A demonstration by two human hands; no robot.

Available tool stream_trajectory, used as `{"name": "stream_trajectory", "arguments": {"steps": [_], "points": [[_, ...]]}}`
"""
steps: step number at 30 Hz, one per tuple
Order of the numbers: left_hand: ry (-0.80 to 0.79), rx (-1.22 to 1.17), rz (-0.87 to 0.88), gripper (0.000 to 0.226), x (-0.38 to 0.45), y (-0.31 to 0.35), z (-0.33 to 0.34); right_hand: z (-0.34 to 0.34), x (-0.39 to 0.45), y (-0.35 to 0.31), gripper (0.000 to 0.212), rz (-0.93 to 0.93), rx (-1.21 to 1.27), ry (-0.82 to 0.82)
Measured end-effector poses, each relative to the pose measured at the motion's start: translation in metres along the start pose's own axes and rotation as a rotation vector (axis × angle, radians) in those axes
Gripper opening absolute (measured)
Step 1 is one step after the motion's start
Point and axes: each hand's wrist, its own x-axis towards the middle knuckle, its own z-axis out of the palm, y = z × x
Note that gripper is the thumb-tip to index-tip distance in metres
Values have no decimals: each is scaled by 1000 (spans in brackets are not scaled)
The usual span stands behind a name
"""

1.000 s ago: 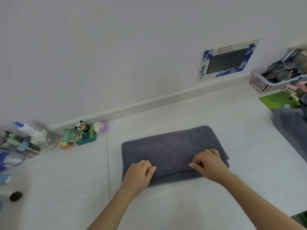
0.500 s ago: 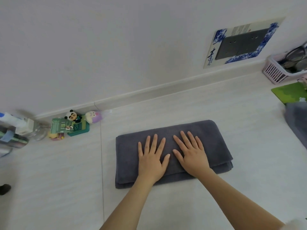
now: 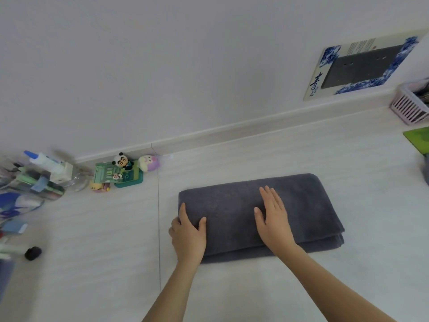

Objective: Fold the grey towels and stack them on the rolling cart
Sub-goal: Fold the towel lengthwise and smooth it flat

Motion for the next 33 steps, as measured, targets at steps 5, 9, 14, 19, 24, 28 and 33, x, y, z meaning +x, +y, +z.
{"name": "stream_trajectory", "arguments": {"steps": [5, 9, 14, 19, 24, 28, 33], "points": [[-171, -428, -218, 88, 17, 7, -22, 19, -11, -42, 44, 270, 783, -94], [-395, -606, -294, 81, 17, 17, -48, 33, -9, -29, 44, 358, 936, -55], [-433, -611, -47, 71, -5, 53, -57, 34, -5, -24, 54, 370, 1026, -77], [-495, -528, 160, 70, -27, 97, -54, 24, 4, -20, 62, 466, 1253, -165], [-461, -337, 201, 79, -32, 129, -47, -25, 17, -12, 67, 526, 1193, -163], [-450, -277, 257, 77, -42, 160, -35, -83, 16, 34, 56, 680, 923, 279], [-449, -307, 284, 82, -60, 201, 4, -110, 9, 79, 69, 765, 920, 32]]}}
